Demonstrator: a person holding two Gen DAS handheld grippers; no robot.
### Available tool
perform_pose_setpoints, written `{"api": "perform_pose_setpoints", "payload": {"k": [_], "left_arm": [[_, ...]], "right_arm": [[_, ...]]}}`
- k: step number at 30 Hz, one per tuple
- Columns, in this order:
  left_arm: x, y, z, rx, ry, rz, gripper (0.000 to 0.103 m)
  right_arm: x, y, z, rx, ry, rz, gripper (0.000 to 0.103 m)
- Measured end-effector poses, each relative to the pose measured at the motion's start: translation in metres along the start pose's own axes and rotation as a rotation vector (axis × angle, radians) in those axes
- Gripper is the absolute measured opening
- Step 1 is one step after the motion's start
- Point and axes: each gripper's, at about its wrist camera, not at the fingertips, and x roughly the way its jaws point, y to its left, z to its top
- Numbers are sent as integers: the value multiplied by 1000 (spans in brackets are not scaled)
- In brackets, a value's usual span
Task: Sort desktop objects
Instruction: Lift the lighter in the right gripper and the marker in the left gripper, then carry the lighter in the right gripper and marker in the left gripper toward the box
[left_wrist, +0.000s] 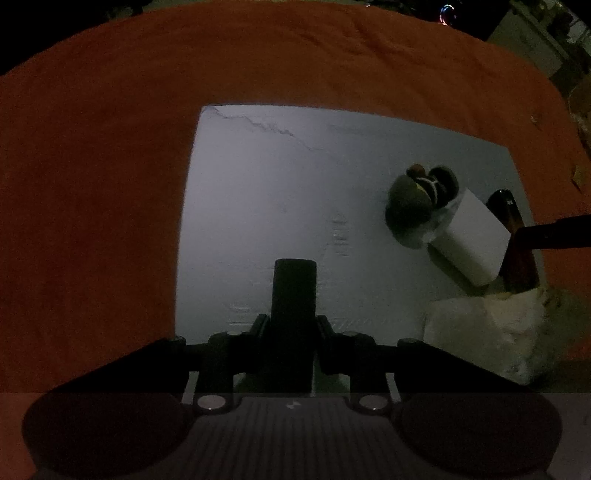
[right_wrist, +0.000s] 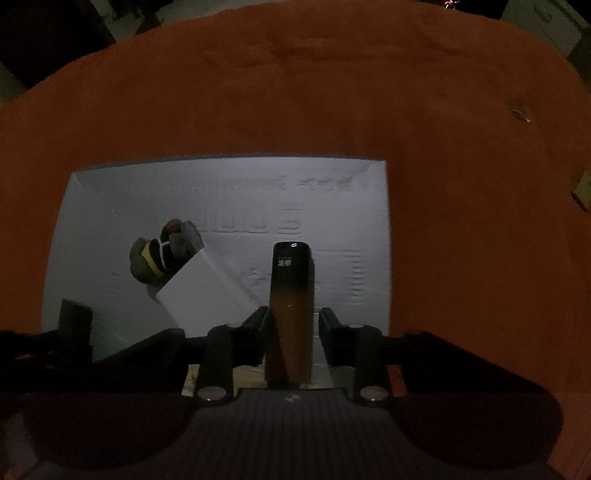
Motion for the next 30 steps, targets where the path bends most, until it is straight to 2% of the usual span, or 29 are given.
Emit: {"api": "perform_pose_setpoints", "payload": {"k": [4,6,7,14,19,20,21,23,24,25,26,27,28,30], "left_arm": [[0,-1,1,-5,-9,10,22],[-1,-1,2,-15,-12,9,22],[-1,0,2,-22,-21,12,21],[-6,4,6,-7,-45,36,21],[-2,3,6,11,-38,60,23],[-2,3,6,15,-39,68,29],[-3,2,5,19,-39,75,38],[-3,1,5,29,-42,82,46],[-3,1,5,32,-44,82,47],[-3,2,5,32,-45,84,47],[-2,2,5,29,-41,83,53],[-1,3,5,24,-35,82,64],[0,3,4,17,-32,79,68],[0,4,4,4,-33,66,68]], "right_arm": [[7,7,-3,-18,10,-4,34],[7,8,-3,-25,10,-2,31],[7,6,-3,-22,9,-7,27],[0,-23,-3,26,32,25,27],[2,-32,-8,16,16,1,28],[3,-33,-9,21,13,4,28],[4,-34,-9,27,10,7,29],[7,-31,-10,26,14,-17,39],[8,-30,-11,19,16,-27,42],[10,-29,-12,12,18,-36,43],[12,-29,-12,9,21,-41,43],[14,-28,-13,6,25,-46,43],[15,-28,-14,9,24,-48,42],[15,-26,-15,12,20,-51,40]]}}
